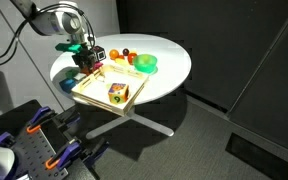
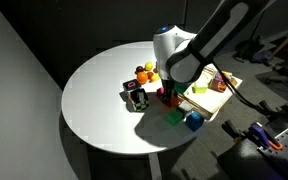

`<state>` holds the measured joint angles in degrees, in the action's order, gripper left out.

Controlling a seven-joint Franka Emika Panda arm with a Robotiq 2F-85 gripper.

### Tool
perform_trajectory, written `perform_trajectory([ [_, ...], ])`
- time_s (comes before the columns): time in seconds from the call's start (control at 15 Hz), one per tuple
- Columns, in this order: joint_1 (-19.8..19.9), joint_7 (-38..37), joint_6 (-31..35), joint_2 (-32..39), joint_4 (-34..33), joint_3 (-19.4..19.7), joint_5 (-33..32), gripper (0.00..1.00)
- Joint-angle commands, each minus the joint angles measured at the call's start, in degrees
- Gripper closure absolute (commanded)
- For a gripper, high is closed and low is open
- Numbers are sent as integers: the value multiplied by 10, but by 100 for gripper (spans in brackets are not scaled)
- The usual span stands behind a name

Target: Put the orange block in the box.

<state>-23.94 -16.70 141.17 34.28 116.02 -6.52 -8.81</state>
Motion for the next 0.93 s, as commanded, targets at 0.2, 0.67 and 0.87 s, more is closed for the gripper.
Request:
perform_trajectory([
  [0.2, -7, -1, -75, -17, -25, -4, -1, 72],
  [0.67, 12, 3, -147, -50, -28, -9, 9, 73],
  [0.87, 26, 3, -154, -70, -21, -10, 17, 73],
])
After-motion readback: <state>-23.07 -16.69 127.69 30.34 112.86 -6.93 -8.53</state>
